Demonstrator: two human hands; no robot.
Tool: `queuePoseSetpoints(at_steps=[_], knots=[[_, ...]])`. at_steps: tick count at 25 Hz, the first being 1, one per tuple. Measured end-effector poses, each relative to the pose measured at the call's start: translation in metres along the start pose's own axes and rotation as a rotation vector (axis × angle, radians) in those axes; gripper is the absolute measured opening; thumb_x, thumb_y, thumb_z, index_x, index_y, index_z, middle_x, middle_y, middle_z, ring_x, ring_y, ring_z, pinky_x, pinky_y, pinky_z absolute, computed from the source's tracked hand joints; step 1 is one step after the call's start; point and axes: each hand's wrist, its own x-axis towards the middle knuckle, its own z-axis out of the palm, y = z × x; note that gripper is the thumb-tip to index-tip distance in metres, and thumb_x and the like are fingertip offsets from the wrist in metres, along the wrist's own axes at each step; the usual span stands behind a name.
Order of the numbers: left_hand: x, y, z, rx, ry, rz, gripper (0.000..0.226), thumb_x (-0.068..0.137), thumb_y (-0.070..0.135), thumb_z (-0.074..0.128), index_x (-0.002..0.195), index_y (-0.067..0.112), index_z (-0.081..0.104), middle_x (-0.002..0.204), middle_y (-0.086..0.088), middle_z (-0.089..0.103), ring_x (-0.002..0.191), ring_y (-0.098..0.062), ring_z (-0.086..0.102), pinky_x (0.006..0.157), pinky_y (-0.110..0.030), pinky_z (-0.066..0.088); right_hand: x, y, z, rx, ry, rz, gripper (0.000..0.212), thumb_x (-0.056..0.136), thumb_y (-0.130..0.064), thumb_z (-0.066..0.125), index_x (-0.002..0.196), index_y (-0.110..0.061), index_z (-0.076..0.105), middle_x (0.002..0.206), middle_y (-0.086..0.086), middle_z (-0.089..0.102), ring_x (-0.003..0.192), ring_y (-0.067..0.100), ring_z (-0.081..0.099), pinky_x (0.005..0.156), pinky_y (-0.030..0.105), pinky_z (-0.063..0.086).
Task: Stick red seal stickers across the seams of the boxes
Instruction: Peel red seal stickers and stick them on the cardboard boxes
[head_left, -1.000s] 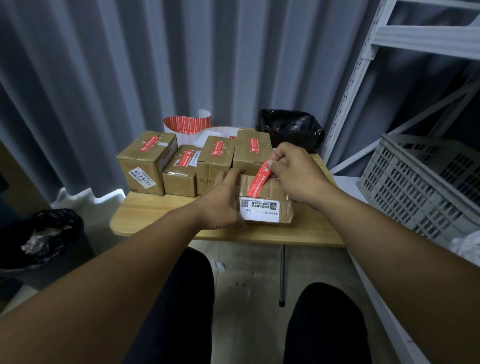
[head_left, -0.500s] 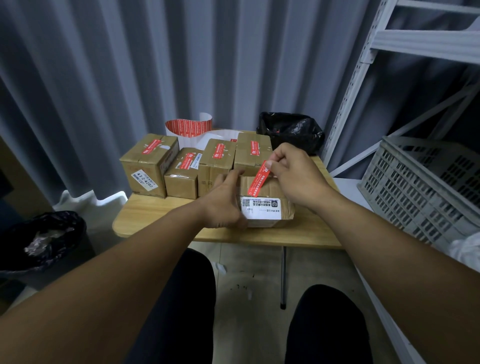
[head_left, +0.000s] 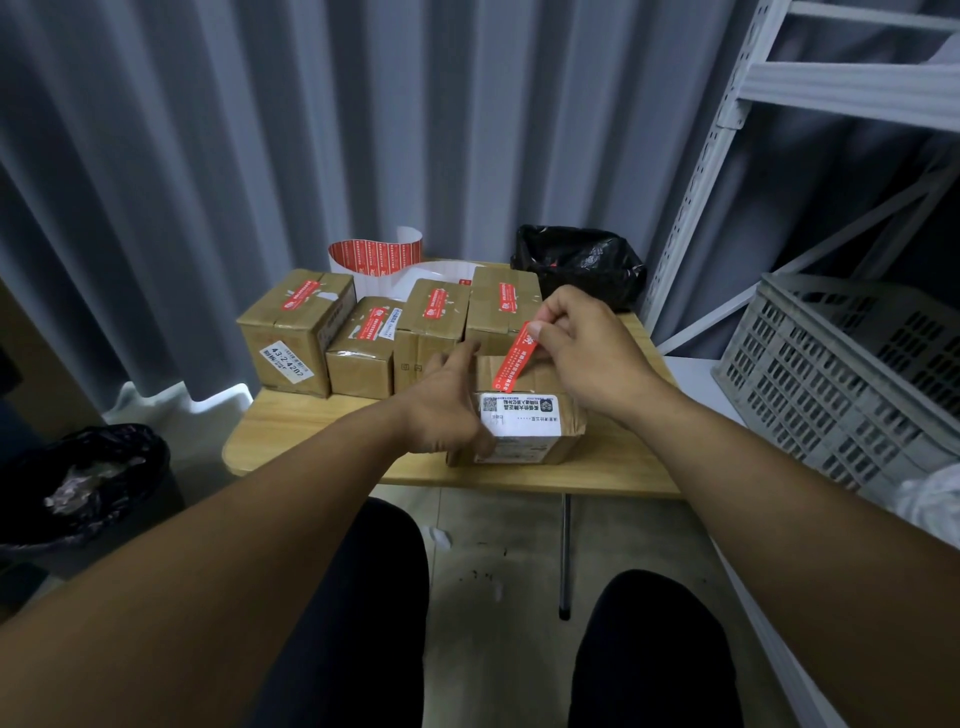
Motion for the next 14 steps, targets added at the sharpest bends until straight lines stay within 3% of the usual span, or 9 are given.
queuePoseSetpoints(at_steps=[2,5,14], knots=[[0.0005,0.0009,-0.0001,-0.001,-0.006,-0.012,0.13,0.066,0.009,0.087,0.161,0.025,0.0,0.156,-0.01,0.022,0.142,-0.034,0.032,0.116,-0.044,0.035,0.0,0.002,0.0006,0.03,-0.009,0.003,0.012,0.102,-0.016,0.055,0.09,-0.013,0.055,0.081,0.0,0.072,0.072,0.007,0.072,0.081,0.042,0.057],[0.0014,0.0019,-0.0006,-0.006,-0.022,-0.032,0.127,0.067,0.012,0.087,0.16,0.026,0.001,0.153,-0.012,0.028,0.139,-0.034,0.035,0.116,-0.046,0.036,-0.0004,0.0025,0.0021,0.017,-0.013,0.0,0.011,0.102,-0.016,0.054,0.092,-0.011,0.055,0.083,0.0,0.071,0.074,0.009,0.072,0.083,0.046,0.058],[0.0012,0.0046,-0.0039,-0.062,-0.054,-0.047,0.124,0.061,0.011,0.088,0.156,0.031,0.013,0.143,-0.011,0.038,0.132,-0.032,0.041,0.111,-0.051,0.042,0.0001,0.0028,0.0017,-0.027,0.007,-0.015,0.011,0.103,-0.019,0.053,0.097,-0.01,0.055,0.081,-0.008,0.064,0.064,-0.007,0.062,0.067,0.028,0.046]])
